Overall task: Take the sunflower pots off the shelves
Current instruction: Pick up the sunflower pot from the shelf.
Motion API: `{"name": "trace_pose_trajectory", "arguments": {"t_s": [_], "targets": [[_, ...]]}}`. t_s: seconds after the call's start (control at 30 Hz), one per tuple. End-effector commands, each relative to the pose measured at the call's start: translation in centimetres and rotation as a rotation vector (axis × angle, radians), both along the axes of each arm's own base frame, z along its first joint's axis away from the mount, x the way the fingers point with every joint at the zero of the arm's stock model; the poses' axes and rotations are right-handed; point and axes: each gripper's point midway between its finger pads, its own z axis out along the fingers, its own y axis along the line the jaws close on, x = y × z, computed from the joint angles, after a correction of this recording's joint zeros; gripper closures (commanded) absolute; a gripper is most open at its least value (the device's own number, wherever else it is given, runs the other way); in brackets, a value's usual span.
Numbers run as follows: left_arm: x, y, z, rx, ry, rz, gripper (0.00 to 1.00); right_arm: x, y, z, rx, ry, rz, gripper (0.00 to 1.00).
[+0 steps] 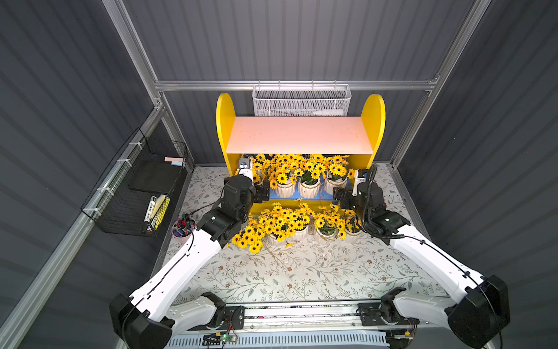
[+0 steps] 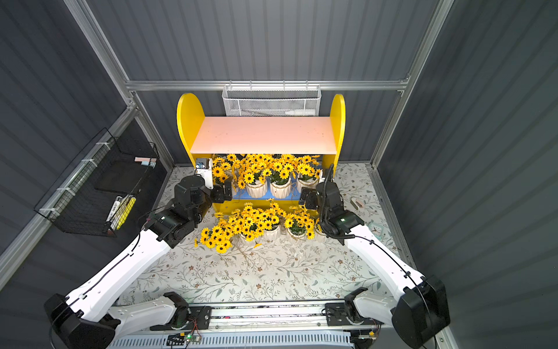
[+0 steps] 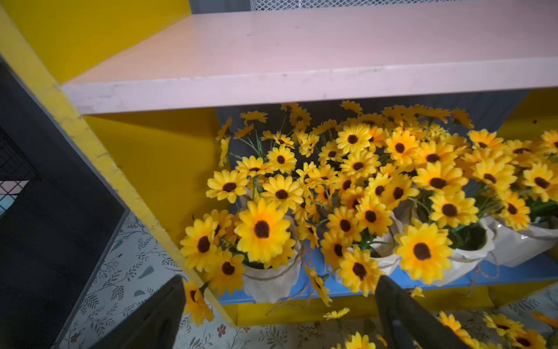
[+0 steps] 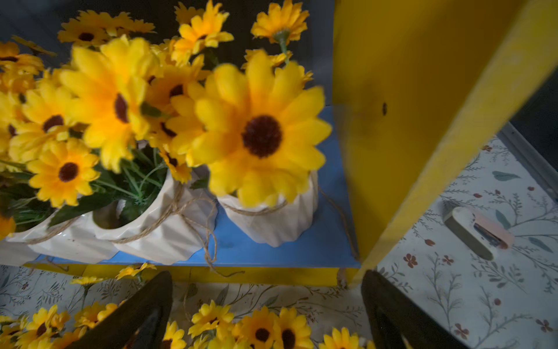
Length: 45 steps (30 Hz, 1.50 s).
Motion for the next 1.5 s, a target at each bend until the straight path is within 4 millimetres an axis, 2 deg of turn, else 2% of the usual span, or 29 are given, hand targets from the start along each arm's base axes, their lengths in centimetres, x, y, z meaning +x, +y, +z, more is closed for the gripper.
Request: {"name": "trace_pose_trajectory", "arguments": {"t_s": [0.0,0.27,0.47,0.8,1.47], "targets": [[-0.1,-1.1,-0.8,-0.027,0.005,-0.097,0.01,1.4,0.8,1.0,0.019,-0.04,0.023,0.01],[-0.4,-1.1,-2.6,-0.047,0.027,-0.112,0.0,4.0,0.5,0.5,-0.048,-0.042,0.0,0.01],[-0.4,-1.6,-3.1,-0.059,0.039,-0.137,0.01,5.4,1.2,-0.1,-0.047,-0.039,0.048,0.01],[-0.4,-2.2,-3.6,-0.076,0.052,-0.169,0.01,6.2,0.9,0.1,-0.074,-0.05,0.052,0.01],[-0.7,-2.5,-3.7,-0.083,0.052,-0.19,0.01,8.2,-0.2,-1.6,-0.163,-0.033,0.01,0.01]]}}
